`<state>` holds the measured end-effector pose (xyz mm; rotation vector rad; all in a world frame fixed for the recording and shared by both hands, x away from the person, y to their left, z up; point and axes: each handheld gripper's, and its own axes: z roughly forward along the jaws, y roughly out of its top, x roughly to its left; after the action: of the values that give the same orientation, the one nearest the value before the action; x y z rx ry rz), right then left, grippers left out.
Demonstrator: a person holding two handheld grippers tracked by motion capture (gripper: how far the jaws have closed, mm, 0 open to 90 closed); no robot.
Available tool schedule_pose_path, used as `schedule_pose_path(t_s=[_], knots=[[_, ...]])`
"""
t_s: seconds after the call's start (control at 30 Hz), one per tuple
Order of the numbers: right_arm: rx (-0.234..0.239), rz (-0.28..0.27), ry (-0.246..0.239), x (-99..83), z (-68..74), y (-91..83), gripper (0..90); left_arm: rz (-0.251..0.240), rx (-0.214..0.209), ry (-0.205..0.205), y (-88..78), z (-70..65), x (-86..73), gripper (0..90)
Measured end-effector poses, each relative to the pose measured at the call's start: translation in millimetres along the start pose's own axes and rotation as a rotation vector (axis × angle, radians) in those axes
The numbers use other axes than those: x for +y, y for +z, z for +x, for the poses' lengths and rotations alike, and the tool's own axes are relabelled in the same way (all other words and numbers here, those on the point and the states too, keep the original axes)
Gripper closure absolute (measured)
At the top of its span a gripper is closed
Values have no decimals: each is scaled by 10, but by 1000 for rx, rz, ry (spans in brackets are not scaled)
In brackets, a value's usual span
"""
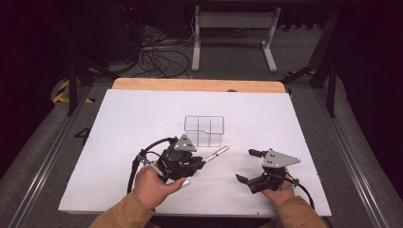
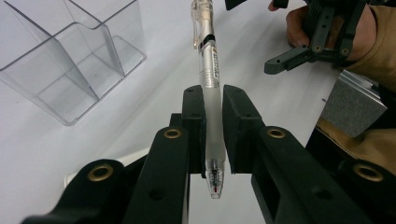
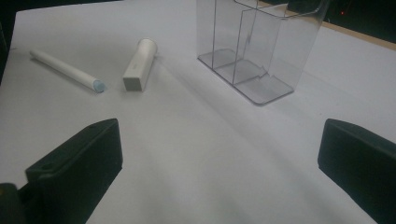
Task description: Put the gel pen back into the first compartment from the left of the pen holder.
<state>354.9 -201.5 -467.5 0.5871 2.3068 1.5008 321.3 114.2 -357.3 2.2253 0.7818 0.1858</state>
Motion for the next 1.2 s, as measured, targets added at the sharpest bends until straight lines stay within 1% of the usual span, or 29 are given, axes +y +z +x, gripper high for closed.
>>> schedule_pose_path(t_s=[0.1, 0.2, 0.27, 0.47, 0.73, 1.0, 1.13, 1.2], knots=[[0, 0, -1, -2, -3, 3, 2, -3, -12, -7, -45, 29, 18, 799], [1, 0, -2, -2, -4, 4, 2, 0, -21, -5, -93, 56, 36, 799], [2, 0, -1, -2, -4, 4, 2, -1, -38, -8, -121, 72, 42, 799], [2, 1, -1, -2, -3, 5, 2, -10, -46, -6, -182, 109, 49, 799], [4, 1, 0, -2, 0, 7, 2, -2, -67, -6, -262, 164, 98, 799], [4, 7, -3, -1, 2, 8, 2, 8, -74, -21, -385, 300, 211, 799], [5, 6, -3, -2, 2, 10, 2, 15, -64, -28, -422, 359, 264, 799], [5, 7, -3, -2, 2, 10, 2, 10, -60, -32, -438, 396, 288, 799]])
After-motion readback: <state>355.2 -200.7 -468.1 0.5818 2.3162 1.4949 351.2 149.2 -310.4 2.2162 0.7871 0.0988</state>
